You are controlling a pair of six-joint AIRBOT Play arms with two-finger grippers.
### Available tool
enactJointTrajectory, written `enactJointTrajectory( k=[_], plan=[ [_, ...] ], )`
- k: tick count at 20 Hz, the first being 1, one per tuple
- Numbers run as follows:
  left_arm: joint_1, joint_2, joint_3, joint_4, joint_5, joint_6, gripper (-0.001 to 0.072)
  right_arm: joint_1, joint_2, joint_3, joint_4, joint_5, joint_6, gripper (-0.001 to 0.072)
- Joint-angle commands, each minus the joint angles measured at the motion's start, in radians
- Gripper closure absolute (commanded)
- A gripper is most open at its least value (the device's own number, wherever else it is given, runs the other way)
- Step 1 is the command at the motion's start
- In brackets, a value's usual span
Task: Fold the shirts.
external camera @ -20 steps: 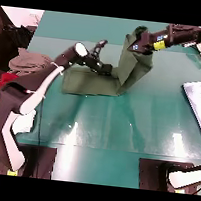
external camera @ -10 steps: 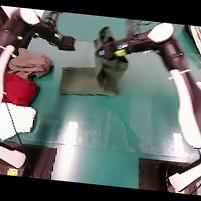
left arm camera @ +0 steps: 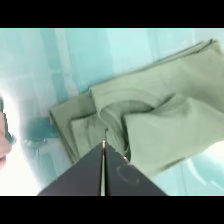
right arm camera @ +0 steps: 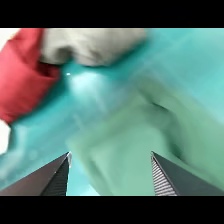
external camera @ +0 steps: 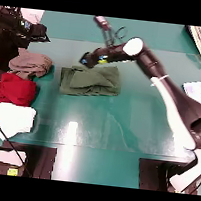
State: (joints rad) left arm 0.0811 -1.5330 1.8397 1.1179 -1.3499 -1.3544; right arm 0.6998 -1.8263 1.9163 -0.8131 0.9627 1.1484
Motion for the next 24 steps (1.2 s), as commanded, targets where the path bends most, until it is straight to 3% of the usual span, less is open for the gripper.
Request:
enactJointTrajectory(
  k=[1, 3, 6, 7, 8, 9, 14, 19, 20, 21, 22, 24],
  plan=[
    [0.014, 0.007, 0.000, 0.000, -0.042, 0.000, 0.0682, -0.168, 0.120, -0.135, -0.028, 0.113, 0.025, 0.0132],
    [0.014, 0.007, -0.004, -0.005, -0.050, 0.000, 0.0682, -0.286, 0.154, -0.221, -0.027, 0.156, 0.127, 0.0131],
    [0.014, 0.006, -0.071, -0.077, -0.050, 0.001, 0.0681, -0.422, 0.154, -0.345, -0.015, 0.202, 0.192, 0.0131],
    [0.013, 0.006, -0.121, -0.110, -0.037, 0.005, 0.0573, -0.447, 0.154, -0.387, -0.003, 0.209, 0.196, 0.0131],
    [0.011, 0.006, -0.177, -0.136, -0.018, 0.005, 0.0255, -0.467, 0.154, -0.421, 0.023, 0.216, 0.196, 0.0131],
    [0.007, 0.006, -0.246, -0.156, 0.010, 0.003, 0.0044, -0.480, 0.154, -0.454, 0.058, 0.219, 0.195, 0.0131],
    [-0.055, -0.014, -0.551, -0.200, 0.226, 0.127, 0.0045, -0.468, 0.155, -0.509, 0.113, 0.218, 0.194, 0.0132],
    [-0.142, -0.098, -0.584, -0.341, 0.326, 0.229, 0.0046, -0.434, 0.155, -0.508, 0.113, 0.220, 0.194, 0.0132],
    [-0.149, -0.100, -0.584, -0.336, 0.337, 0.229, 0.0156, -0.432, 0.155, -0.508, 0.114, 0.222, 0.194, 0.0132],
    [-0.149, -0.099, -0.581, -0.336, 0.332, 0.229, 0.0437, -0.432, 0.155, -0.508, 0.114, 0.226, 0.194, 0.0132],
    [-0.141, -0.097, -0.568, -0.327, 0.308, 0.230, 0.0674, -0.432, 0.156, -0.508, 0.113, 0.231, 0.194, 0.0132],
    [-0.118, -0.085, -0.498, -0.295, 0.227, 0.227, 0.0685, -0.437, 0.156, -0.507, 0.114, 0.235, 0.194, 0.0133]
  ],
)
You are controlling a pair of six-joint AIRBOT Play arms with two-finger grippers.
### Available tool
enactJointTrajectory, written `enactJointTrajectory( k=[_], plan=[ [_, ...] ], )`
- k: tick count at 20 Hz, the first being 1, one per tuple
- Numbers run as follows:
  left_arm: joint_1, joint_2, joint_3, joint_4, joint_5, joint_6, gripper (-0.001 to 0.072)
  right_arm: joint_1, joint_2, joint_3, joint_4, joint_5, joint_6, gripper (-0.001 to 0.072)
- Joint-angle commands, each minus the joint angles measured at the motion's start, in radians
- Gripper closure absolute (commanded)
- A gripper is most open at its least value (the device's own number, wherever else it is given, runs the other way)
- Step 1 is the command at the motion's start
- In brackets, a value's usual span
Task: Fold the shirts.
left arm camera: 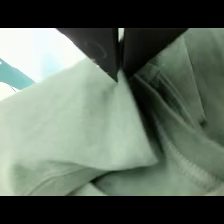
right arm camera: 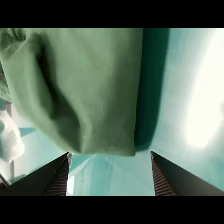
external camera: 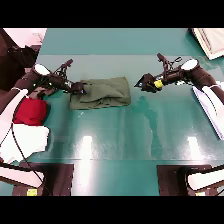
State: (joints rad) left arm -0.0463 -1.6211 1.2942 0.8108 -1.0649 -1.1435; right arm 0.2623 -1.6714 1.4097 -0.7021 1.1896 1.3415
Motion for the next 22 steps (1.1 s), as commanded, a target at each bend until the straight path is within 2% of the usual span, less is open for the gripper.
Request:
enactJointTrajectory(
  k=[1, 5, 8, 10, 11, 12, 13, 16, 19, 22],
  plan=[
    [0.021, 0.026, 0.098, 0.060, -0.097, 0.016, 0.0685, -0.001, 0.000, -0.001, 0.003, 0.008, 0.001, 0.0133],
    [0.024, 0.180, 0.189, 0.360, -0.237, 0.034, 0.0684, 0.000, 0.000, -0.001, 0.002, 0.004, 0.001, 0.0133],
    [0.024, 0.206, 0.156, 0.428, -0.423, 0.034, 0.0684, 0.000, 0.000, -0.001, 0.003, -0.019, 0.001, 0.0133],
    [0.024, 0.205, 0.079, 0.451, -0.488, 0.011, 0.0682, 0.000, 0.000, -0.001, 0.004, -0.016, 0.002, 0.0133],
    [0.024, 0.205, 0.032, 0.492, -0.502, -0.025, 0.0608, 0.000, 0.000, -0.001, 0.004, -0.011, 0.002, 0.0133],
    [0.024, 0.205, -0.014, 0.547, -0.510, -0.070, 0.0257, 0.000, 0.000, -0.001, 0.004, -0.008, 0.002, 0.0133],
    [0.024, 0.205, -0.055, 0.596, -0.509, -0.117, 0.0049, 0.000, 0.000, -0.001, 0.004, -0.007, 0.002, 0.0133],
    [0.024, 0.209, -0.085, 0.635, -0.447, -0.145, 0.0046, 0.024, 0.000, -0.001, 0.004, -0.017, 0.002, 0.0132],
    [0.024, 0.261, 0.011, 0.594, -0.354, -0.186, 0.0045, 0.071, -0.007, 0.001, 0.004, -0.061, 0.002, 0.0132],
    [0.024, 0.319, 0.115, 0.504, -0.310, -0.188, 0.0045, 0.117, -0.092, 0.079, 0.005, -0.045, 0.034, 0.0132]
  ],
)
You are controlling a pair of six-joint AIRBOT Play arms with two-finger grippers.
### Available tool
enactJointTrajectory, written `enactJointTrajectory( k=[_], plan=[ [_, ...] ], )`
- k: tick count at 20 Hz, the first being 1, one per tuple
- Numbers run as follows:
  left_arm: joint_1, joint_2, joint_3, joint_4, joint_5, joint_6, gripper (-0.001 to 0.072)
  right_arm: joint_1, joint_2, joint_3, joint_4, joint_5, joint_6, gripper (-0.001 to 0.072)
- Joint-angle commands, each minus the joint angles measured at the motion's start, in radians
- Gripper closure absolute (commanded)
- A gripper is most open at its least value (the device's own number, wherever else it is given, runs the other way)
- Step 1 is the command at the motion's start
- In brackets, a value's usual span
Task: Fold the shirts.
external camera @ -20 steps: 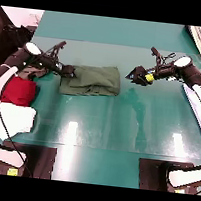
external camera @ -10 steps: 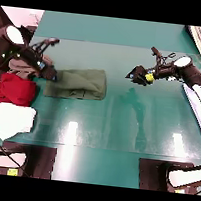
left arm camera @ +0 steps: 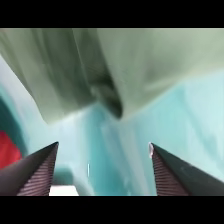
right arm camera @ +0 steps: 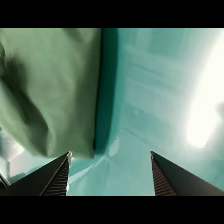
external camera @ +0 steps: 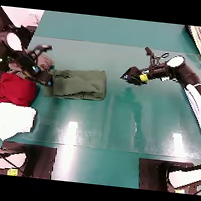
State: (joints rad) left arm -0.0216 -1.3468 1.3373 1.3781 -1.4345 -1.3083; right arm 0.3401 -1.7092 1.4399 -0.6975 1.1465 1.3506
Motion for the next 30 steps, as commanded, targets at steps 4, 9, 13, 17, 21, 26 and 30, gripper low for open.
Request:
enactJointTrajectory(
  k=[4, 9, 13, 17, 21, 26, 30],
  plan=[
    [0.000, 0.068, 0.105, -0.179, 0.061, -0.020, 0.0265, 0.122, -0.225, 0.226, 0.000, 0.007, 0.098, 0.0132],
    [0.000, 0.068, 0.105, -0.185, 0.058, -0.019, 0.0571, 0.213, -0.408, 0.409, 0.145, 0.062, 0.135, 0.0132],
    [0.000, 0.068, 0.105, -0.196, 0.056, -0.020, 0.0571, 0.281, -0.480, 0.498, 0.156, 0.058, 0.160, 0.0169],
    [0.000, 0.068, 0.106, -0.290, 0.060, -0.019, 0.0614, 0.294, -0.472, 0.538, 0.145, 0.030, 0.097, 0.0696],
    [-0.012, 0.068, 0.106, -0.366, 0.060, -0.010, 0.0683, 0.209, -0.340, 0.547, -0.109, 0.028, 0.101, 0.0696],
    [-0.122, 0.068, 0.106, -0.369, 0.156, -0.012, 0.0683, -0.043, -0.097, 0.546, -0.581, 0.169, 0.209, 0.0696],
    [-0.211, 0.068, 0.106, -0.370, 0.248, -0.028, 0.0683, -0.344, 0.006, 0.546, -0.626, 0.270, 0.218, 0.0696]
  ],
)
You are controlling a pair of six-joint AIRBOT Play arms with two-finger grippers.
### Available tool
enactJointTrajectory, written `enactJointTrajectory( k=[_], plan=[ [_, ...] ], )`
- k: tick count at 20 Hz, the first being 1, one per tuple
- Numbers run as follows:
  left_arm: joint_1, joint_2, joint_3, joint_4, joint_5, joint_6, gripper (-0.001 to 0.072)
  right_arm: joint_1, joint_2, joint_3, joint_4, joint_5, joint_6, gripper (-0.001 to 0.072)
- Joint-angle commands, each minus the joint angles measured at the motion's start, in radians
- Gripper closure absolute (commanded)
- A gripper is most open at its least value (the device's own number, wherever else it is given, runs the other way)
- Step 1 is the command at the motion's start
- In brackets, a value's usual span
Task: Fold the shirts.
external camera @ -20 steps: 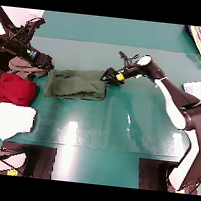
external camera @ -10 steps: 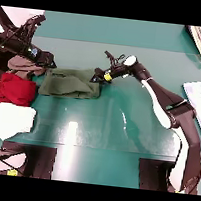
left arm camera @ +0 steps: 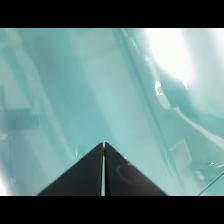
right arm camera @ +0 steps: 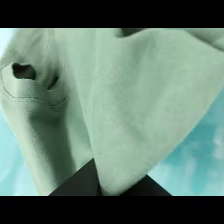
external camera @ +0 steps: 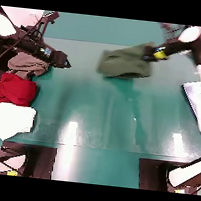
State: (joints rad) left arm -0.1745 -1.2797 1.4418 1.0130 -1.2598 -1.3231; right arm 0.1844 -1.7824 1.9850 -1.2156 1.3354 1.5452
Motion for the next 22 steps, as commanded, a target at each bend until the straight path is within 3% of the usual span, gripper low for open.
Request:
enactJointTrajectory(
  k=[1, 7, 14, 22],
  plan=[
    [-0.080, 0.001, 0.001, -0.005, 0.092, -0.014, 0.0683, -0.260, 0.090, 0.001, -0.105, 0.091, 0.029, 0.0696],
    [-0.183, 0.001, 0.001, -0.004, 0.187, -0.015, 0.0683, -0.591, 0.077, 0.001, 0.043, 0.095, 0.012, 0.0696],
    [-0.191, 0.000, 0.001, -0.003, 0.229, -0.016, 0.0682, -0.691, 0.174, 0.002, 0.045, 0.072, -0.073, 0.0694],
    [-0.191, 0.000, 0.001, 0.001, 0.227, -0.012, 0.0682, -0.866, 0.297, 0.001, 0.043, 0.300, -0.010, 0.0695]
  ],
)
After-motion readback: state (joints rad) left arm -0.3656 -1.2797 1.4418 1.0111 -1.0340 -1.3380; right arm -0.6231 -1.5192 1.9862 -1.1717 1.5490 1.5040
